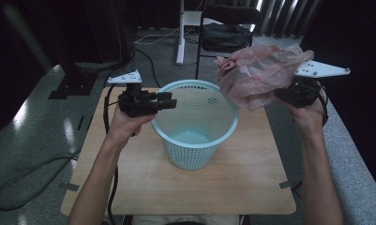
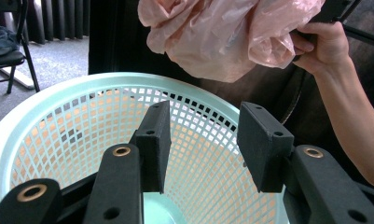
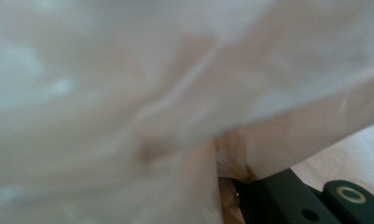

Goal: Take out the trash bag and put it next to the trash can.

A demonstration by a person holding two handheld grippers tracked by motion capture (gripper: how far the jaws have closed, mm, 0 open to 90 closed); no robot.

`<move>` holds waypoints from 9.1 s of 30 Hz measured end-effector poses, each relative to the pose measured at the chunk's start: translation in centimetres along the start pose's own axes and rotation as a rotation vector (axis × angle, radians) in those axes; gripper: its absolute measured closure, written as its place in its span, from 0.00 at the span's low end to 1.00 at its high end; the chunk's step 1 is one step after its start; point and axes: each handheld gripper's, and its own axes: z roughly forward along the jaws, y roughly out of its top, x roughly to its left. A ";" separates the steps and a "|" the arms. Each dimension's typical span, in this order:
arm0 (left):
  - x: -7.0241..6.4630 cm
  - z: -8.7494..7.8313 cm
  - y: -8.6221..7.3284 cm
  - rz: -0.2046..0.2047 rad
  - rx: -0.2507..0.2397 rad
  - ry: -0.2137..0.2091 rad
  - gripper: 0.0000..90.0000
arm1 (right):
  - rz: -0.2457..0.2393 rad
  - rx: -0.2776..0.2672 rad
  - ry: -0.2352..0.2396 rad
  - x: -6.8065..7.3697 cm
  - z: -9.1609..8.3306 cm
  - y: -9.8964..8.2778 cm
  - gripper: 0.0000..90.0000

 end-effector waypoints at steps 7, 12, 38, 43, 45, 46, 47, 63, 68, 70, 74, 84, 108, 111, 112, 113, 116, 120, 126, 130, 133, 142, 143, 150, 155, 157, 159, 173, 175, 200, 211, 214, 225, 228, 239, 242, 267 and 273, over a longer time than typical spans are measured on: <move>0.0 -0.1 0.0 0.004 -0.001 0.000 0.61 | 0.002 0.016 -0.011 -0.1 0.0 -0.8 0.95; 0.0 -0.1 0.0 0.006 0.000 -0.001 0.61 | 0.013 0.023 -0.017 -0.2 0.0 -1.3 0.95; 0.7 -0.3 -0.7 -0.017 -0.002 0.001 0.61 | 0.053 0.052 -0.072 -1.2 0.1 -3.7 0.95; 0.6 -0.3 -0.7 -0.016 -0.003 0.002 0.61 | 0.065 0.045 -0.093 -1.8 -0.5 -3.8 0.95; 0.6 -0.2 -0.7 -0.015 -0.002 0.002 0.61 | 0.065 0.048 -0.109 -1.9 -0.7 -3.9 0.95; 0.6 -0.2 -0.7 -0.015 -0.002 0.002 0.61 | 0.060 0.053 -0.118 -2.0 -0.7 -4.0 0.95; 0.6 -0.2 -0.7 -0.015 -0.002 0.001 0.61 | 0.059 0.064 -0.128 -2.0 -0.7 -4.2 0.95; 0.6 -0.3 -0.9 -0.008 -0.017 0.025 0.55 | 0.098 0.127 -0.159 -2.6 0.5 -7.0 0.95; 0.7 -0.2 -1.0 -0.008 -0.020 0.028 0.54 | 0.111 0.144 -0.154 -2.5 1.2 -8.0 0.95; 0.7 -0.2 -1.0 -0.008 -0.019 0.028 0.54 | 0.115 0.158 -0.156 -2.4 1.6 -8.4 0.95; 0.7 -0.2 -1.0 -0.006 -0.020 0.029 0.54 | 0.115 0.168 -0.162 -2.3 2.1 -8.9 0.95; 0.6 -0.2 -1.0 -0.004 -0.024 0.026 0.53 | 0.139 0.205 -0.139 -2.3 3.1 -10.6 0.95; 0.7 0.0 -1.1 -0.004 -0.018 0.023 0.53 | 0.175 0.313 -0.083 -1.7 5.8 -14.3 0.95; 0.7 0.0 -1.1 -0.005 -0.019 0.023 0.53 | 0.178 0.320 -0.077 -1.7 6.2 -14.6 0.95; 0.7 0.0 -1.1 -0.006 -0.021 0.023 0.53 | 0.184 0.324 -0.074 -1.7 6.5 -14.9 0.95; 0.7 0.0 -1.1 -0.005 -0.021 0.022 0.53 | 0.186 0.323 -0.072 -1.7 6.6 -14.9 0.95; 0.7 0.1 -1.1 -0.005 -0.017 0.021 0.53 | 0.191 0.325 -0.067 -1.7 6.8 -15.1 0.95; 0.7 0.1 -1.1 -0.002 -0.021 0.020 0.53 | 0.198 0.331 -0.062 -1.6 7.3 -15.6 0.95; 0.7 0.0 -1.2 -0.001 -0.021 0.022 0.53 | 0.205 0.338 -0.057 -1.6 7.7 -16.0 0.95; 0.7 0.0 -1.2 0.001 -0.019 0.019 0.53 | 0.211 0.351 -0.058 -1.7 8.0 -16.7 0.95; 0.6 0.1 -1.2 0.001 -0.019 0.019 0.53 | 0.212 0.358 -0.055 -1.6 8.2 -16.9 0.94; 0.7 0.0 -1.2 0.001 -0.022 0.021 0.53 | 0.217 0.369 -0.052 -1.6 8.8 -17.4 0.94; 0.7 0.0 -1.2 0.001 -0.022 0.021 0.53 | 0.217 0.369 -0.052 -1.6 8.8 -17.4 0.94; 0.6 -0.1 -1.2 0.003 -0.023 0.021 0.53 | 0.218 0.371 -0.046 -1.5 9.1 -17.6 0.94; 0.6 0.0 -1.2 0.003 -0.021 0.020 0.53 | 0.222 0.369 -0.045 -1.5 9.2 -17.7 0.94; 0.6 0.0 -1.2 0.003 -0.021 0.019 0.53 | 0.223 0.370 -0.045 -1.5 9.2 -17.7 0.94; 0.6 0.0 -1.2 0.004 -0.021 0.020 0.53 | 0.222 0.371 -0.044 -1.5 9.3 -17.7 0.94; 0.7 0.0 -1.2 0.004 -0.018 0.021 0.53 | 0.214 0.383 -0.032 -1.4 9.5 -17.8 0.87; 0.7 0.0 -1.2 0.004 -0.019 0.019 0.53 | 0.219 0.384 -0.032 -1.5 9.4 -17.9 0.86; 0.6 0.2 -1.3 0.007 -0.010 0.018 0.53 | 0.222 0.463 -0.015 -1.6 8.4 -17.4 0.49; 0.6 0.3 -1.3 0.007 -0.011 0.018 0.52 | 0.169 0.490 0.012 -1.3 6.5 -15.5 0.44; 0.6 0.3 -1.3 0.007 -0.011 0.018 0.52 | 0.159 0.507 0.026 -1.2 6.0 -14.9 0.42; 0.7 0.2 -1.3 0.006 -0.012 0.020 0.52 | 0.146 0.495 0.047 -1.2 4.0 -13.0 0.41; 0.6 0.3 -1.3 0.007 -0.012 0.019 0.52 | 0.157 0.473 0.062 -1.3 3.6 -12.7 0.40; 0.7 0.4 -1.3 0.005 -0.009 0.019 0.52 | 0.158 0.415 0.030 -1.2 2.7 -12.3 0.40; 0.6 0.4 -1.3 0.007 -0.008 0.016 0.52 | 0.152 0.389 0.028 -1.1 2.3 -11.8 0.40; 1.0 0.3 -1.9 -0.007 -0.014 0.022 0.51 | 0.104 0.197 0.014 1.3 1.7 -9.8 0.41; 1.2 0.2 -2.2 -0.019 -0.020 0.022 0.51 | 0.097 0.172 0.004 1.7 1.2 -9.4 0.41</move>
